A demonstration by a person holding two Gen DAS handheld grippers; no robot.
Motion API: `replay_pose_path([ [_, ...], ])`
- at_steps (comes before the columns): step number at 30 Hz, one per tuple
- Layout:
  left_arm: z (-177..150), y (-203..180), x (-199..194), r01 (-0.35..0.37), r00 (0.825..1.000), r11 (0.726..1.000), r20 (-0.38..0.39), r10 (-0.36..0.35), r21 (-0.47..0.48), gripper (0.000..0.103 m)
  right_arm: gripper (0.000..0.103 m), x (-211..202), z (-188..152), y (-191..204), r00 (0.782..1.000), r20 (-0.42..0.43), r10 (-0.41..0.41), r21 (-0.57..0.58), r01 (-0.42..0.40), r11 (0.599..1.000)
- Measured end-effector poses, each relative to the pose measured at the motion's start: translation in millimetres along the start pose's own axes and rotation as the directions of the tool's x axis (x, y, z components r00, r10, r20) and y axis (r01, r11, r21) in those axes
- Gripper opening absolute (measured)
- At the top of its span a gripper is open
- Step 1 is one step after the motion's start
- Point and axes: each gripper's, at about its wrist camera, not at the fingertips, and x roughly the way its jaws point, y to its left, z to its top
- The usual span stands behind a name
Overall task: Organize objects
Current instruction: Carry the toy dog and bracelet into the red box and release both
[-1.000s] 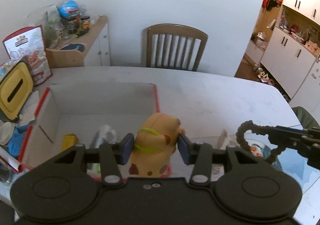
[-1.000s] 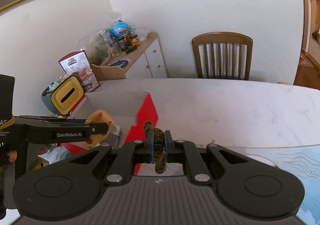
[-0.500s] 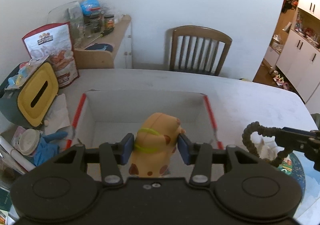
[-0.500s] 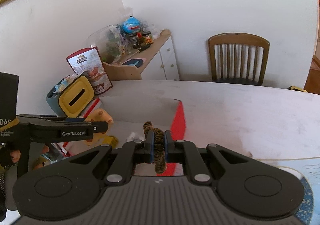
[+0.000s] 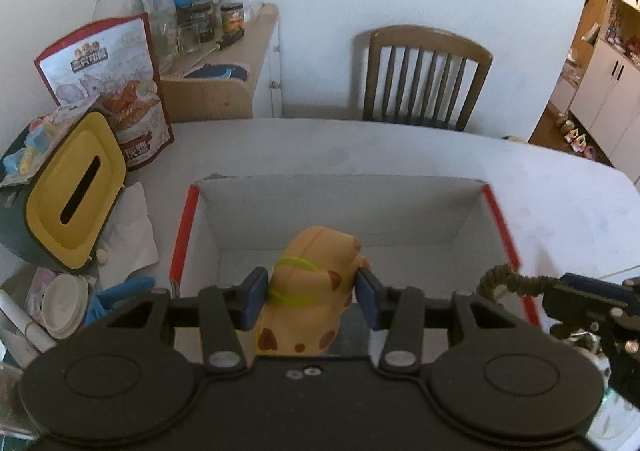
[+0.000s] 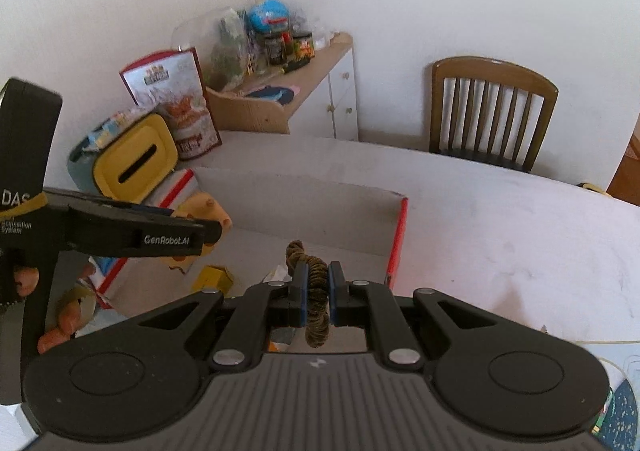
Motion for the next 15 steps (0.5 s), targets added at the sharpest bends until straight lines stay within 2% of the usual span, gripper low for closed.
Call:
replay_pose_path([
  [8,7.6,0.8,37.1,-0.015,0.999,1.0,-0.049,0.016,0.025,0.046,0.009,45.6,-2.5,11.2,0.995,-0.069,-0.069,-0.042,0.066,0.997],
  [15,10.8,-5.4,63.4,-0.017,0.996,0.998,-0.081,0.022,0.059,0.046,0.009,78.0,-10.8,16.2,0.987,-0.13,-0.095,-0.052,0.089,0.995],
])
